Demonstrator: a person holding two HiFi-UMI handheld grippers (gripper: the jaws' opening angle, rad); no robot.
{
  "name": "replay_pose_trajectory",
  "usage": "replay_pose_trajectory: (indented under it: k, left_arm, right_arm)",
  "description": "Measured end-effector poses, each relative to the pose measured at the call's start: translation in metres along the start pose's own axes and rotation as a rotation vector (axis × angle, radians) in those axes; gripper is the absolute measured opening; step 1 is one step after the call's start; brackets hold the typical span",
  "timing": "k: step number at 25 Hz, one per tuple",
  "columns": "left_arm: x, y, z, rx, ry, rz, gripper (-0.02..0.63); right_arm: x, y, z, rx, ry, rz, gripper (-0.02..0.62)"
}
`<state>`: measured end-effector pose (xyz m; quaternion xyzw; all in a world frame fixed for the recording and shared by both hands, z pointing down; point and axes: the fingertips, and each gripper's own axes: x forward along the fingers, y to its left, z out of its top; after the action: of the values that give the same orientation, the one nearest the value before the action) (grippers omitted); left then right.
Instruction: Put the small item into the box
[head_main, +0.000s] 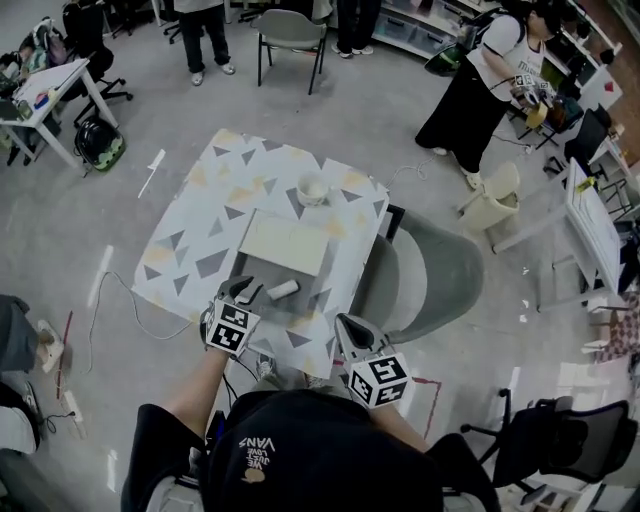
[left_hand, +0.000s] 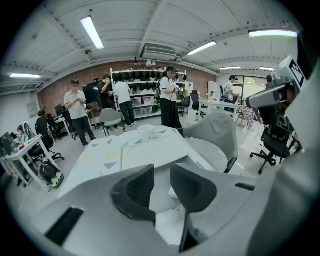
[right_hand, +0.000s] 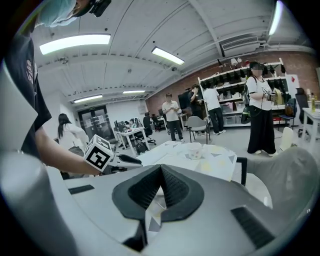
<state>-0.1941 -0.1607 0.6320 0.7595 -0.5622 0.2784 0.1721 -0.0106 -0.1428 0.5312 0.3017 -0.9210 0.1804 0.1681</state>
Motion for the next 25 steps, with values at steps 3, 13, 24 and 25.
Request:
replay_pose_trajectory:
  k: [3, 13, 24, 25]
  left_arm:
    - [-0.024, -0.004, 0.012, -0.03, -0.037, 0.043, 0.056]
    - [-0.087, -0.027, 0.039, -0.11, -0.171, 0.148, 0.008]
    - [-0.14, -0.058, 0.037, -0.159, -0.244, 0.251, 0.006]
    - [-0.144, -0.061, 0.035, -0.167, -0.249, 0.26, 0.006]
  right_arm:
    - [0.004, 0.003, 0.004, -0.017, -0.004, 0.034, 0.0]
    - [0.007, 0.011, 0.013, -0.067, -0.017, 0.131, 0.0]
    - [-0.008, 0.019, 0.01, -0.106, -0.019, 0.214, 0.0]
    - [-0.01, 0.02, 0.008, -0.11, -0.015, 0.221, 0.0]
